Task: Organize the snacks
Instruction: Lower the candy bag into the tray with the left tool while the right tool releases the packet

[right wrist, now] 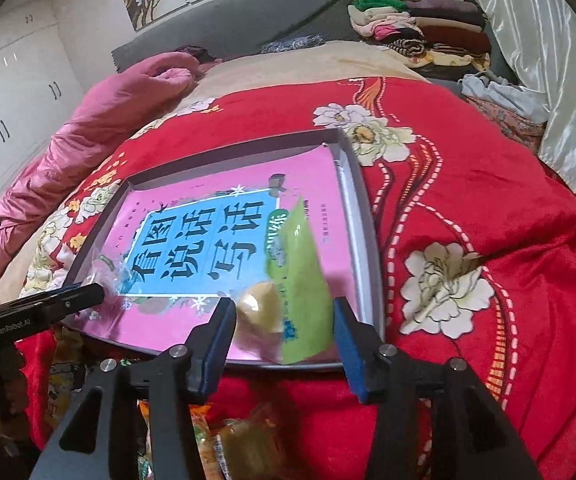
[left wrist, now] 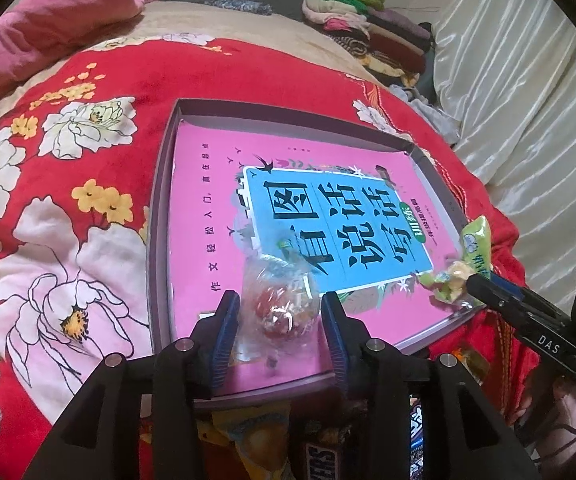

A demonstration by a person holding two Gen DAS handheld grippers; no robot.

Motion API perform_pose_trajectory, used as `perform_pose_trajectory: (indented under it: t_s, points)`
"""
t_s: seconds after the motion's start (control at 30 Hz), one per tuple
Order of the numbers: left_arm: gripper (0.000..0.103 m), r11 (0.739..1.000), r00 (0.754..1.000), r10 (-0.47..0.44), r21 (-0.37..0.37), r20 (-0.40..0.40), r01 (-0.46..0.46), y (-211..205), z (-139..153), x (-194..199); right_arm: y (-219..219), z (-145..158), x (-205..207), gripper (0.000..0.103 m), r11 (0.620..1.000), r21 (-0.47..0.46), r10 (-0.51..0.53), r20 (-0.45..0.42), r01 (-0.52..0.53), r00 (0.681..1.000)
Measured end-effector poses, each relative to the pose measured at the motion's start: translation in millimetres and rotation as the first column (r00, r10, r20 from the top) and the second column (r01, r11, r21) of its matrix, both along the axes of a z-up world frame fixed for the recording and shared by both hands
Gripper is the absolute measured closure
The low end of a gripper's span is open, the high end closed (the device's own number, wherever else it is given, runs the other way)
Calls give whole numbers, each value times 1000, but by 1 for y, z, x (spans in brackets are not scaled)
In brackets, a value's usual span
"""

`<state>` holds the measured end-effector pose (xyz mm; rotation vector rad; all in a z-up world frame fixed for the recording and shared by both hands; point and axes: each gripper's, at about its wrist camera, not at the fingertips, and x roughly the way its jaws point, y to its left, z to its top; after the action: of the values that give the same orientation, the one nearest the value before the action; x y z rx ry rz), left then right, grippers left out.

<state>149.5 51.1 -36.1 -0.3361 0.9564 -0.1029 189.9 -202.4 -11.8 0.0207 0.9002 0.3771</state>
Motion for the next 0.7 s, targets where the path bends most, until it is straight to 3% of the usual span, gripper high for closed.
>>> perform_pose_trajectory:
  t_s: [0.27, 0.53, 0.7]
  points:
    - [52, 1000, 1000, -10, 5, 15, 10, -1, 7, -4, -6, 12, -7, 53, 1000, 4, -15, 32, 15, 999]
    - [36, 1000, 999, -9, 6, 44, 9, 3, 18, -10, -5, 26, -18, 42, 999, 32, 6, 62, -8, 998]
    - [32, 1000, 997, 7, 17, 72, -8, 9, 29, -19, -4, 31, -25, 39, 999, 41, 15, 67, -17, 998]
